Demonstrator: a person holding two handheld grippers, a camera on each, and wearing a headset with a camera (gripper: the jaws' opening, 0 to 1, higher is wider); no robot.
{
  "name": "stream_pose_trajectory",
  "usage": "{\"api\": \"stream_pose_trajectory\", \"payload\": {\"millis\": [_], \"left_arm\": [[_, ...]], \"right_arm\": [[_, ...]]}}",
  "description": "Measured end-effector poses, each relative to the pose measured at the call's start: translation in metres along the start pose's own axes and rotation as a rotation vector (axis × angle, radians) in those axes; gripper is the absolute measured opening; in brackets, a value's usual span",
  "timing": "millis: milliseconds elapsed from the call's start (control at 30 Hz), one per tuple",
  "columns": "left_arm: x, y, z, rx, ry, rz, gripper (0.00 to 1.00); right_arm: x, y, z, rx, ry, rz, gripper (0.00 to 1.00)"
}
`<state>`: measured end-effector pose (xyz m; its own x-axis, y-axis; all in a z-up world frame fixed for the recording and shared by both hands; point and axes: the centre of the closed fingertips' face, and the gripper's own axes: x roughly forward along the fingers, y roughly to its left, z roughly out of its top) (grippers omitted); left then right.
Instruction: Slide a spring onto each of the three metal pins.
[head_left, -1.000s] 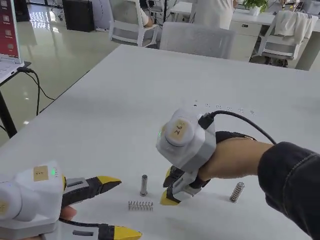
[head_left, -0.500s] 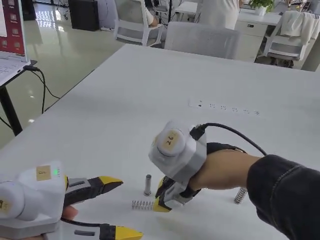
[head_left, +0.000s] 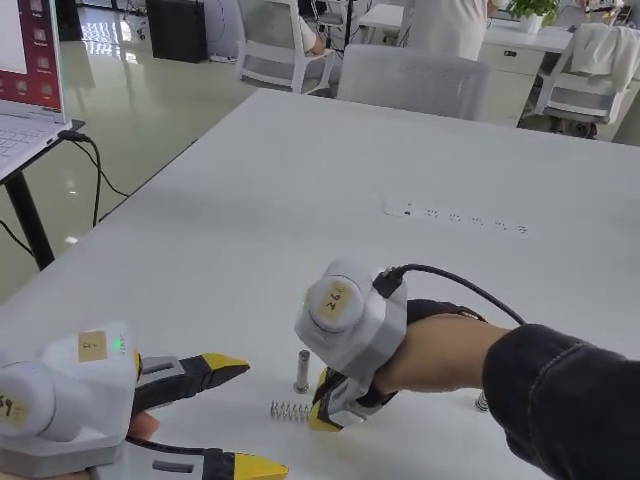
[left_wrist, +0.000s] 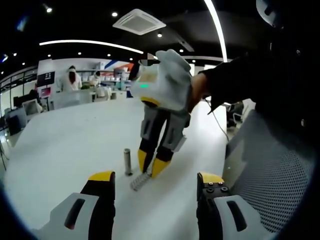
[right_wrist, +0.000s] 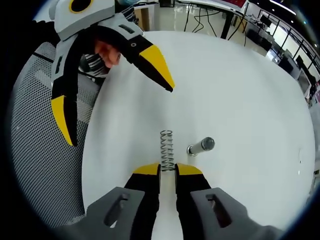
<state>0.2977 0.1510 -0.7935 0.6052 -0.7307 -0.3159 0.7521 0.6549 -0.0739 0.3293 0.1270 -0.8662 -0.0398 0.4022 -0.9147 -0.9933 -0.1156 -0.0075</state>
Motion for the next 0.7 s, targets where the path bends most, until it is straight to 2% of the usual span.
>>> {"api": "stream_pose_trajectory", "payload": {"millis": [100, 300, 567, 700], "left_arm": [[-0.001, 0.0, -0.001, 0.0, 0.002, 0.001, 0.61], [0.0, -0.001, -0.001, 0.002, 0.002, -0.001, 0.61], [0.003, -0.006, -0.001, 0.008, 0.006, -0.018, 0.58], [0.006, -0.009, 0.002, 0.015, 0.005, -0.035, 0.54]], "right_arm": [[0.001, 0.0, -0.002, -0.029, 0.007, -0.01, 0.08], [-0.003, 0.001, -0.002, -0.039, 0.009, -0.01, 0.08], [-0.028, 0.016, 0.001, -0.052, 0.017, 0.034, 0.08], [-0.042, 0.023, 0.0, -0.082, 0.041, 0.055, 0.08]]}}
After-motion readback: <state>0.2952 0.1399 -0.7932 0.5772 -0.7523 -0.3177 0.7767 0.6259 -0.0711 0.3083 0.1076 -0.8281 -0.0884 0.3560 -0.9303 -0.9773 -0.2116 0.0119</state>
